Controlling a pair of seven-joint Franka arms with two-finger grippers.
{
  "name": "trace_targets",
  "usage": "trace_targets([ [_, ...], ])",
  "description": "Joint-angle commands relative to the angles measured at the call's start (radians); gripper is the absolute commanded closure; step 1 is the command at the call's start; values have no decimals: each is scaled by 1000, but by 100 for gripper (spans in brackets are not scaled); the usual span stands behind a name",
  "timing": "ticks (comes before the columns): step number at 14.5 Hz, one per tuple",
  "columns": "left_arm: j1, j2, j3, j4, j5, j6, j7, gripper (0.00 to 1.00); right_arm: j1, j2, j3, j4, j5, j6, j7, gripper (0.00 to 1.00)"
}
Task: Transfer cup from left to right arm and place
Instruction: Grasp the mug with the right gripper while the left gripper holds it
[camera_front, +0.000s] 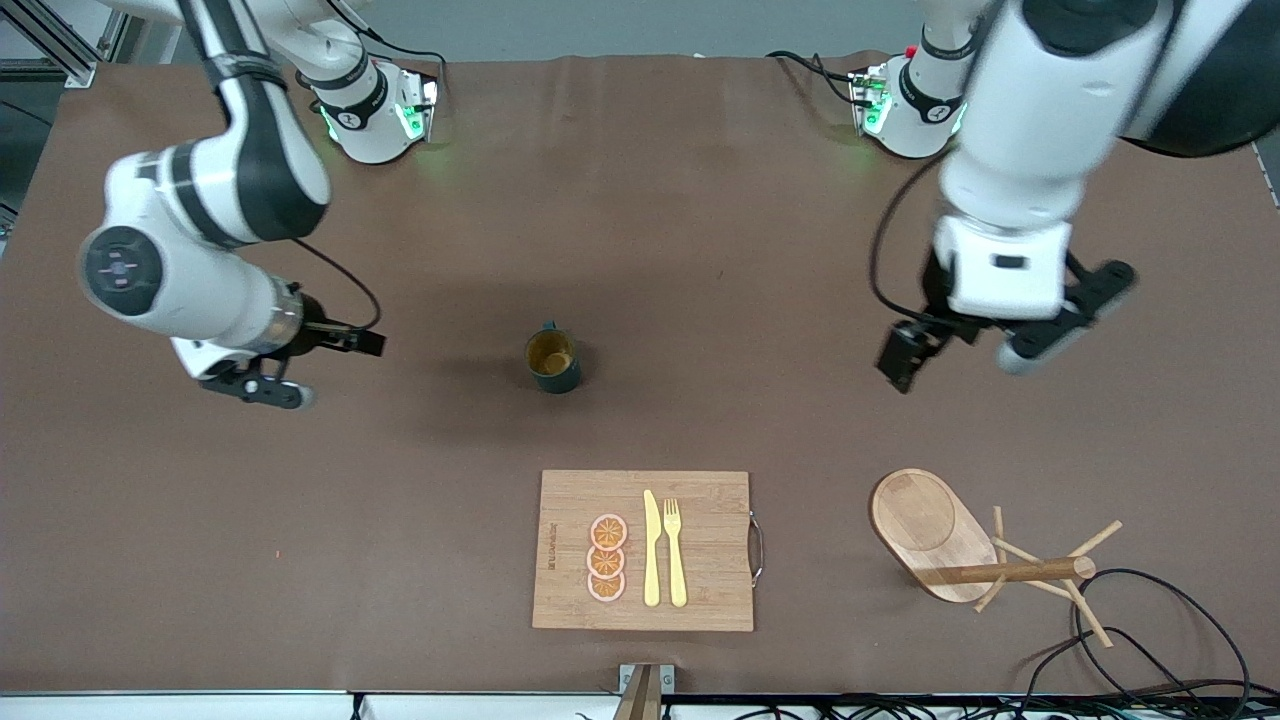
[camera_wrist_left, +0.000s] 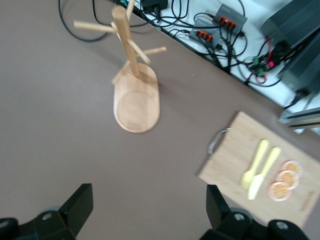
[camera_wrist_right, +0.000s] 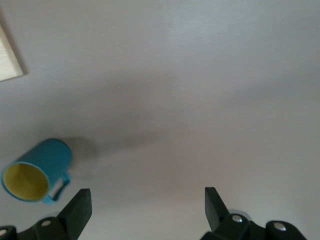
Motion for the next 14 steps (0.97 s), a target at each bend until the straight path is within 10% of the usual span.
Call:
trace_targets([
  [1, 105, -45, -13, -23, -70, -35, 219, 0, 82, -20, -9, -94, 10, 120, 101, 0],
  [9, 256, -129, -3, -23, -90, -208, 745, 0, 257, 73, -9, -189, 31, 414, 253, 0],
  [14, 85, -304, 244, -194, -237, -263, 890, 0, 334, 159, -10, -192, 30, 537, 252, 0],
])
